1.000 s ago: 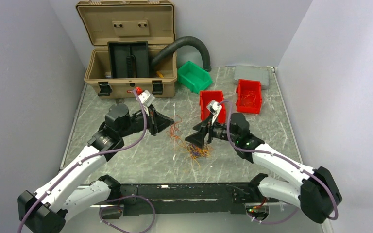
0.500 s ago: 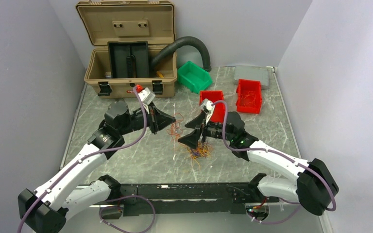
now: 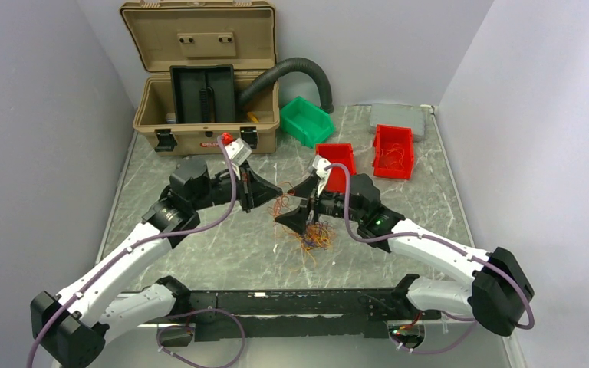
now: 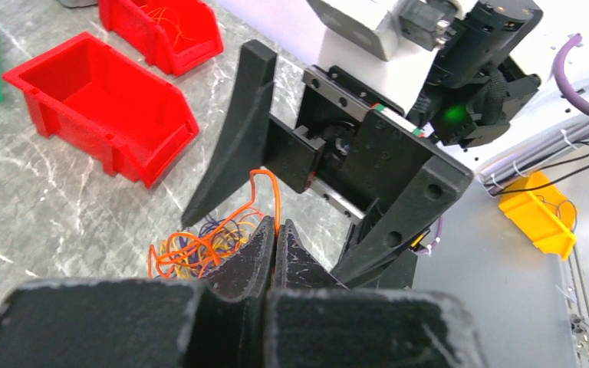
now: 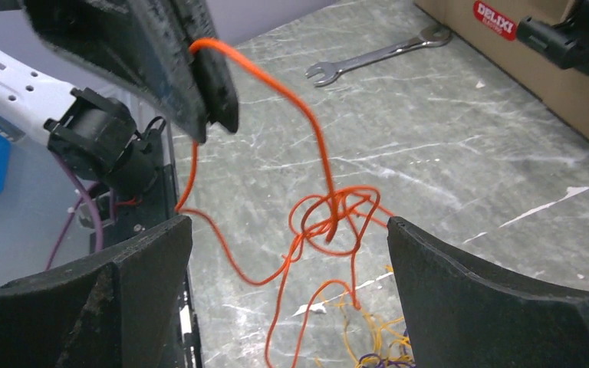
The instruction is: Untangle the cables
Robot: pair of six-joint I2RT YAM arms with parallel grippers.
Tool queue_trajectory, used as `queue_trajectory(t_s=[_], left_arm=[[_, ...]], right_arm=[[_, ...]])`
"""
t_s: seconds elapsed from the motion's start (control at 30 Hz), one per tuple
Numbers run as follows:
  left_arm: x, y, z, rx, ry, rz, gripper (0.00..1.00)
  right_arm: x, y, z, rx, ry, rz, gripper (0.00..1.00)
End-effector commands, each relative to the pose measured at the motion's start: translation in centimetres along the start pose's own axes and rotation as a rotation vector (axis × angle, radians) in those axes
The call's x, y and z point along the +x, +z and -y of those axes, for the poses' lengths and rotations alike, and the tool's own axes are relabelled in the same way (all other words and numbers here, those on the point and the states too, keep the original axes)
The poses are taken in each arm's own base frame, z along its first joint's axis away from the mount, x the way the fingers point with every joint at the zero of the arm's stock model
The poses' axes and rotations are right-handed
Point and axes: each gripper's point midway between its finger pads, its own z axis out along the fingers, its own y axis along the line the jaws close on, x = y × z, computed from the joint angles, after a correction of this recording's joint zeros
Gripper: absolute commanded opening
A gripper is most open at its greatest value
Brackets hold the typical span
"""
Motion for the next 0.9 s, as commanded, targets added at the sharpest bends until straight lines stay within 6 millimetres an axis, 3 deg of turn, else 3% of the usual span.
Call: queue_trajectory(t_s=[0.0,0.27,0.53,0.73,0.87], left_arm=[[-2.2,0.1,2.6,0.085,0.063,0.026,0.00],[-2.1,0.0,4.2,0.120,0.092,-0.003,0.00],[-3.1,-1.0,5.3,0.134,0.115,0.025,0.01],[-3.7,-1.4,4.6,0.068,0.114,0.050,0.03],[-3.6,-1.2,5.2,0.106,0.106,0.048,0.03]], right_arm=[[-2.7,0.9,0.6,0.035,-0.105,0.044,1.00],[-3.1,1.0,2.7,0.154,-0.128,0.075,1.00],[-3.9,0.2,3.0,0.191,-0.154,0.134,1.00],[-3.3,-0.9,3.1,0.222,-0.163,0.125,1.00],[-3.2,-1.4,3.1,0.227,-0.179,0.132,1.00]])
